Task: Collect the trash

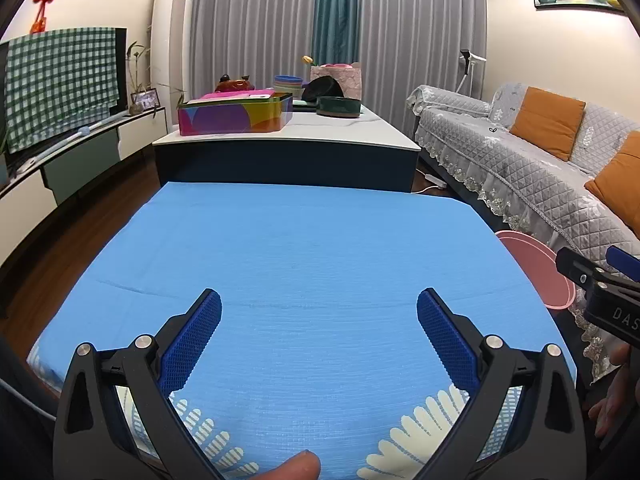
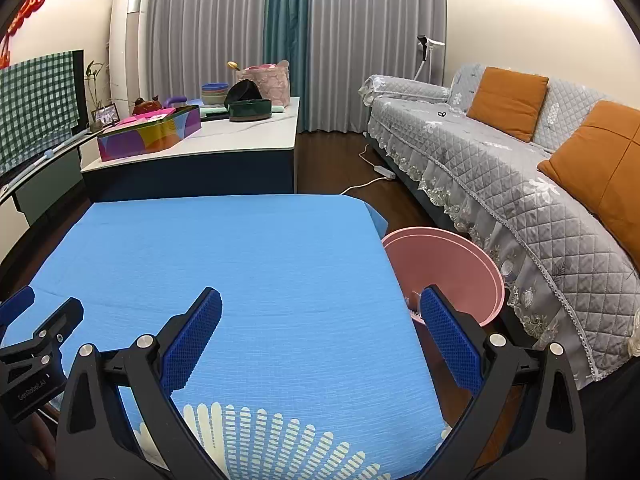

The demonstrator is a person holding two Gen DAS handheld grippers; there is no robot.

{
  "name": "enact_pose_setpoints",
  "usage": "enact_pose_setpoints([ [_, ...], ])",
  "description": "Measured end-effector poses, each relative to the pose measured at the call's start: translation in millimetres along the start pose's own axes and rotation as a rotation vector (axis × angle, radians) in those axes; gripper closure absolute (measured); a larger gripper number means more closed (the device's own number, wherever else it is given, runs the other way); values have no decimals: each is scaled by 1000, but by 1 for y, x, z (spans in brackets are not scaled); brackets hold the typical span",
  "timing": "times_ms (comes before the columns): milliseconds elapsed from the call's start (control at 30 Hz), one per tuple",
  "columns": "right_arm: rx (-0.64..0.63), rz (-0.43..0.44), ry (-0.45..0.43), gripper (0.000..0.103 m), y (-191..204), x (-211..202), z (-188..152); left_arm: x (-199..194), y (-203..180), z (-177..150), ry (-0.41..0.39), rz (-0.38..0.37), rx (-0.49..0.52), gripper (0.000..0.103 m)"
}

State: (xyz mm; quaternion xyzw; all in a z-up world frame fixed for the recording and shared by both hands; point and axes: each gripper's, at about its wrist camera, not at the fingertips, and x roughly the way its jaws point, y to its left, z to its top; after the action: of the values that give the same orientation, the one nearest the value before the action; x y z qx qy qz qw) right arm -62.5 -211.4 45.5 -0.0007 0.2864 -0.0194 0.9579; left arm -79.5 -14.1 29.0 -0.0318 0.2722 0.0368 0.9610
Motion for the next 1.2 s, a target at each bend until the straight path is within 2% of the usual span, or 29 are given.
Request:
enact_pose_setpoints([
  [1200, 1, -1, -2, 5, 0, -1, 0, -2, -3, 3, -14, -4, 1, 8],
])
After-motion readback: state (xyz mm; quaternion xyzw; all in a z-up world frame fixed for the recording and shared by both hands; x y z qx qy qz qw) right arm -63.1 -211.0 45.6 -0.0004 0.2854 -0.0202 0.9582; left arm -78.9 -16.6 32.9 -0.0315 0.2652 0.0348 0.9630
